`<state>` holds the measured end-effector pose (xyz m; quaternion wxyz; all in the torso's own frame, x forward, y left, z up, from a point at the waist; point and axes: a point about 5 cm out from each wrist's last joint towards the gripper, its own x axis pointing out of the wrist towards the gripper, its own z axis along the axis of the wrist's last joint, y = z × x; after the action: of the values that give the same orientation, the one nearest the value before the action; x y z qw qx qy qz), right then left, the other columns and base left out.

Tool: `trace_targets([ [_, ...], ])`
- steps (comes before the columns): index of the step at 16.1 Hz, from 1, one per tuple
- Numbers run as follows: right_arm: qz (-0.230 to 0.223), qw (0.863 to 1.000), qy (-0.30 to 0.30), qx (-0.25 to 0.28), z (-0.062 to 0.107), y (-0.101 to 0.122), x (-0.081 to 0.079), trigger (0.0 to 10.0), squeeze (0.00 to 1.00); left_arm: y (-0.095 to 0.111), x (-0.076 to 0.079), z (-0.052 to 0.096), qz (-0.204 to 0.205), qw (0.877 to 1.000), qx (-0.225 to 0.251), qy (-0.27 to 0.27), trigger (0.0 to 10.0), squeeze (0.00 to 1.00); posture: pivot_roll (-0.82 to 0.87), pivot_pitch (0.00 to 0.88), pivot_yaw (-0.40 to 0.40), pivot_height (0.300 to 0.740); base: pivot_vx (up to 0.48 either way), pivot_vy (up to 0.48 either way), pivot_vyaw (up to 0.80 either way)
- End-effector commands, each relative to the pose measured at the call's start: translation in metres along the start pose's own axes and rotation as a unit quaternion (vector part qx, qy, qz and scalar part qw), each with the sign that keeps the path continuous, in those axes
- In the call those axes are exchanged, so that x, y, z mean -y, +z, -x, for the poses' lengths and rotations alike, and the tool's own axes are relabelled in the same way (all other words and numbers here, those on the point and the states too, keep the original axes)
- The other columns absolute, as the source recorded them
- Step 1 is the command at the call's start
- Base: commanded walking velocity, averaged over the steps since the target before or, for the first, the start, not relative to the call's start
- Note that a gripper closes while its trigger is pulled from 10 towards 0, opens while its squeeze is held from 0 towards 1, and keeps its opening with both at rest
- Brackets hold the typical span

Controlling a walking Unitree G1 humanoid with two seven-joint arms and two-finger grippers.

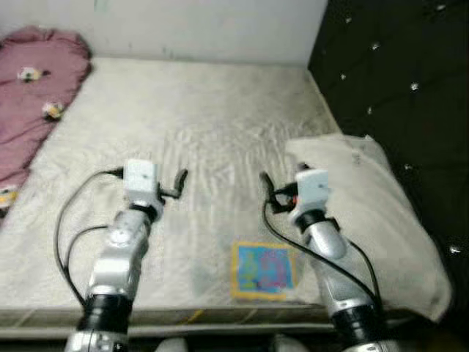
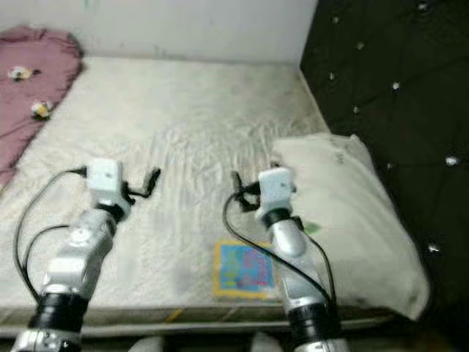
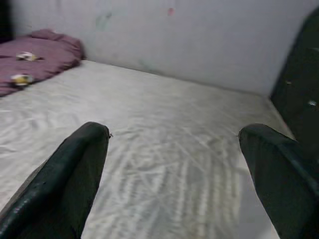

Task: Clean up the room

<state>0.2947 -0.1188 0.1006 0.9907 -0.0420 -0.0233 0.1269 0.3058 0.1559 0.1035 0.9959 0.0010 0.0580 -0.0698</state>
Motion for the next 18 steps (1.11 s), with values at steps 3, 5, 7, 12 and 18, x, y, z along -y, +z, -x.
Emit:
trace_targets([
  [3, 0.008, 1.0, -0.01, -0.002, 0.0002, -0.0003, 0.0077, 10.0, 0.0, 0.0022, 0.0085, -0.0021, 0.001, 1.0, 0.003, -0.012, 10.0, 0.0, -0.01, 0.0, -0.02, 0.74, 0.0, 0.48, 0.0],
  [5, 0.011, 1.0, -0.007, 0.002, 0.0005, 0.0002, 0.0073, 10.0, 0.0, 0.0021, 0.01, -0.0029, 0.001, 1.0, 0.002, -0.015, 10.0, 0.0, -0.02, 0.0, -0.019, 0.74, 0.0, 0.48, 0.0],
  [7, 0.011, 1.0, -0.009, 0.001, 0.0004, -0.0002, 0.0083, 10.0, 0.0, 0.0016, 0.0105, -0.0036, 0.002, 1.0, -0.002, -0.014, 10.0, 0.0, -0.01, 0.0, -0.02, 0.74, 0.0, 0.48, 0.0],
  [12, 0.011, 1.0, -0.007, 0.001, -0.0009, -0.0006, 0.0089, 10.0, 0.0, 0.0019, 0.0101, -0.0046, -0.002, 1.0, 0.001, -0.013, 10.0, 0.0, -0.01, 0.0, -0.021, 0.74, 0.0, 0.48, 0.0],
  [18, 0.012, 1.0, -0.008, 0.0, -0.0008, -0.0015, 0.0097, 10.0, 0.0, 0.0026, 0.0107, -0.0052, -0.001, 1.0, 0.003, -0.014, 10.0, 0.0, -0.01, 0.0, -0.02, 0.74, 0.0, 0.48, 0.0],
])
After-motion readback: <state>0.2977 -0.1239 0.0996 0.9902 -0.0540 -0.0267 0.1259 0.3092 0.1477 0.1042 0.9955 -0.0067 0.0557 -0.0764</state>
